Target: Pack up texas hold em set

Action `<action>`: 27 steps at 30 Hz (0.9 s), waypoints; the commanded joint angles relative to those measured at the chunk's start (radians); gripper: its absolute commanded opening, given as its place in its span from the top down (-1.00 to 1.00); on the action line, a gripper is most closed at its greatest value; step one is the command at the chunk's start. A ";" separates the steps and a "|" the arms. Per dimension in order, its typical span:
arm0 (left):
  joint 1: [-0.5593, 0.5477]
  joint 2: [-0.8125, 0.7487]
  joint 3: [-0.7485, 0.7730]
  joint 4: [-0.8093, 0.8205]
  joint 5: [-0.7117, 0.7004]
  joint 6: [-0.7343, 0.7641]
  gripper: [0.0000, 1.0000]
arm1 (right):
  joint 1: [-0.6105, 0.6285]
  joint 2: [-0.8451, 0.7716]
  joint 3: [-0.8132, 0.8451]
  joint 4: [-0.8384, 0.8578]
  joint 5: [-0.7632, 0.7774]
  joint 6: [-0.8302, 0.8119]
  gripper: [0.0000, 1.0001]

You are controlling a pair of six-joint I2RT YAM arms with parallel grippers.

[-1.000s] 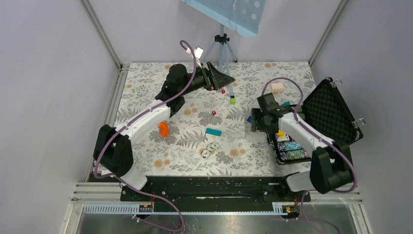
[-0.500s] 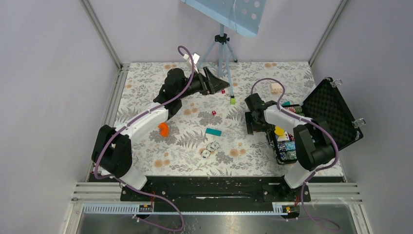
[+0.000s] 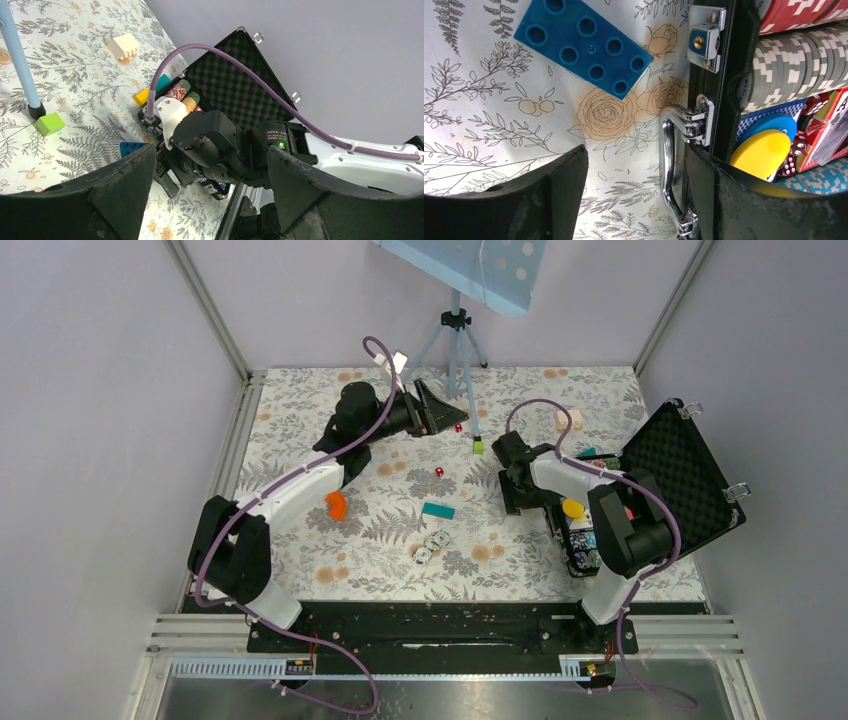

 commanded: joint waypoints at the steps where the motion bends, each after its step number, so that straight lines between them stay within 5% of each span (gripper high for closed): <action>1: 0.012 -0.035 -0.017 0.065 0.038 -0.002 -0.62 | 0.015 -0.022 0.011 0.001 0.063 -0.003 -0.70; 2: 0.015 -0.037 -0.022 0.067 0.039 -0.004 -0.62 | 0.017 -0.022 0.013 -0.001 0.069 -0.002 -0.91; 4: 0.018 -0.043 -0.033 0.069 0.043 -0.002 -0.62 | 0.017 -0.019 0.014 -0.001 0.069 -0.003 -0.99; 27: 0.043 -0.037 -0.077 0.093 0.084 -0.028 -0.62 | 0.018 -0.128 -0.014 0.035 -0.034 -0.058 -0.99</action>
